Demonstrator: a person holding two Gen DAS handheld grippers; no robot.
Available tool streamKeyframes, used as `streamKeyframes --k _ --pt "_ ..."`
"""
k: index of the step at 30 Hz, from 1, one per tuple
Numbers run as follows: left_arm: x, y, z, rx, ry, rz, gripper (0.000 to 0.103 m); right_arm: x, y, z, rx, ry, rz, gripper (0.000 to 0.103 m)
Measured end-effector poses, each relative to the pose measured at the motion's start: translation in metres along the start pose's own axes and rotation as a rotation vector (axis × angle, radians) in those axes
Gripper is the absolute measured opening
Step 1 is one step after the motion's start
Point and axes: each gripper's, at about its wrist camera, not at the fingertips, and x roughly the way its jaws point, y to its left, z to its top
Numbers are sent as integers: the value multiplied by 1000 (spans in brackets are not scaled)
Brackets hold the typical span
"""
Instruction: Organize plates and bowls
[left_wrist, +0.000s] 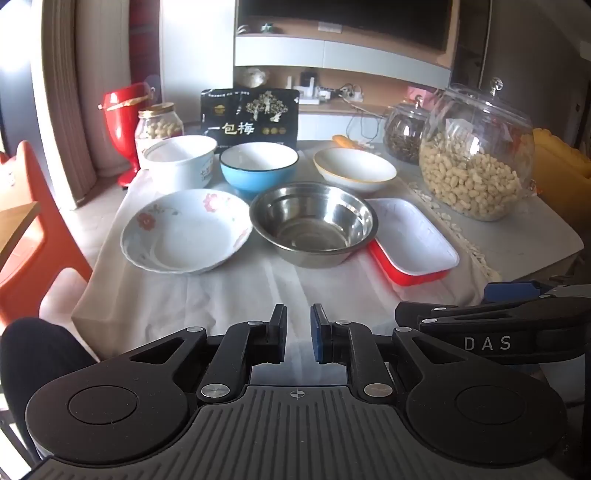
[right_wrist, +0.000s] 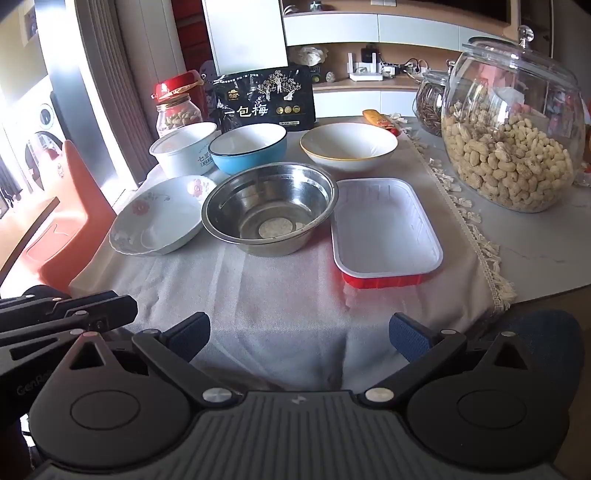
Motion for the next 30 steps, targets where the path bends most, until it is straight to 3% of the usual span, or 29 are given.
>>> streamKeyframes --k 30 --pt "3 2 -3 -19 45 17 17 0 3 0 -4 5 13 103"
